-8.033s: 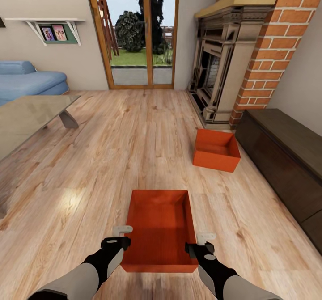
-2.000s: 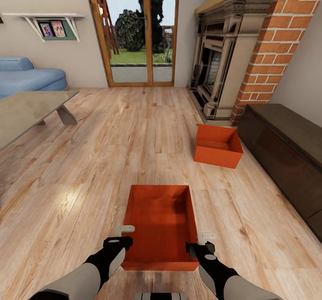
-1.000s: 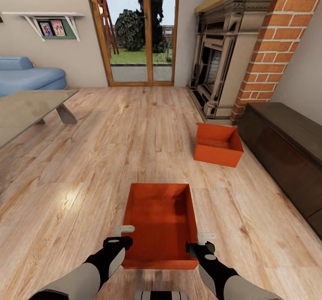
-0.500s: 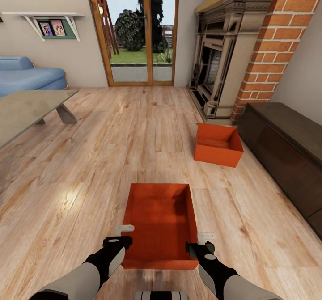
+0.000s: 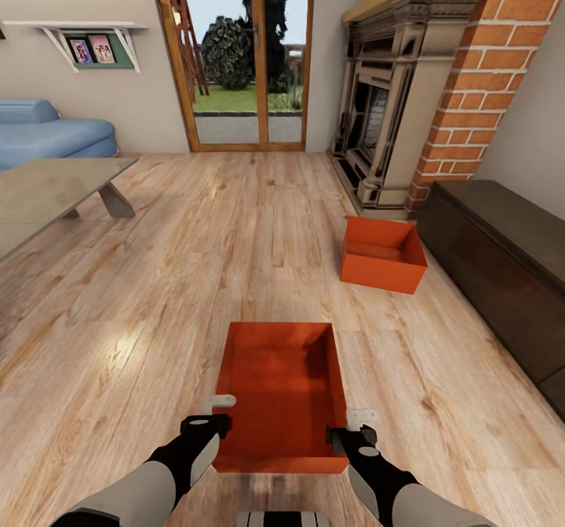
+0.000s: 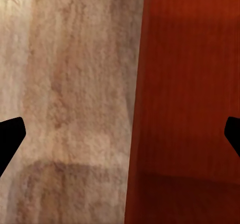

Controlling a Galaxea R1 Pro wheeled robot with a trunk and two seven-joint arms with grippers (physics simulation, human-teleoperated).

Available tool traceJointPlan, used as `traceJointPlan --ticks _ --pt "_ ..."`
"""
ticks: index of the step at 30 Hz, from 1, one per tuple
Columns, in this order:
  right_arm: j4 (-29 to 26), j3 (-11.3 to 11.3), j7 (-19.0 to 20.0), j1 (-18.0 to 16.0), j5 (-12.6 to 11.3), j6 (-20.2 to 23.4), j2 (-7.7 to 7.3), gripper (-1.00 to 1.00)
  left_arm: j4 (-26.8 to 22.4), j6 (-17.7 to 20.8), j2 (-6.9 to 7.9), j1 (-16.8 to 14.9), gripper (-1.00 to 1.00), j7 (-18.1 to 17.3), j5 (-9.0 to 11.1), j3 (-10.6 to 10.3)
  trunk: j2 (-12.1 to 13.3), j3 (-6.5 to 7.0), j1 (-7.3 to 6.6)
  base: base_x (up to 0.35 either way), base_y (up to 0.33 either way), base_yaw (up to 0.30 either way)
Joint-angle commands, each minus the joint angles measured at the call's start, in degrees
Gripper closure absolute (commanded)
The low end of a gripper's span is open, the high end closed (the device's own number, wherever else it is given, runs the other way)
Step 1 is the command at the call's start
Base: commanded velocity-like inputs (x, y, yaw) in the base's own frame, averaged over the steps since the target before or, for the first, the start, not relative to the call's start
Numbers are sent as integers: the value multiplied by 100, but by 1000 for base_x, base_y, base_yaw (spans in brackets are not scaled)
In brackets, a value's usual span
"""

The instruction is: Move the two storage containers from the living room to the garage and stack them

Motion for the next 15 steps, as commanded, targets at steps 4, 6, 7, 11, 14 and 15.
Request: traceJointPlan --ticks 4,6,7,11,14,15 --pt "11 46 -36 -6 -16 -10 -1 100 -2 34 3 0 100 31 63 -45 -2 -4 -1 0 0 0" --pt "9 46 -37 -5 -16 -15 1 100 1 31 3 0 100 18 63 -45 -2 -4 -1 0 0 0" --pt "8 46 -37 -6 -16 -19 2 100 0 28 3 0 100 17 62 -48 -2 -4 -1 0 0 0" --pt "7 46 -37 -6 -12 -48 0 100 -6 8 3 0 100 10 54 -54 -2 -4 -1 0 0 0" --pt "6 46 -36 -5 -15 -50 -1 100 0 6 9 0 100 11 58 -51 -2 -4 -1 0 0 0" --pt "6 46 -37 -5 -12 -47 -3 100 -1 3 11 0 100 8 59 -50 -2 -4 -1 0 0 0"
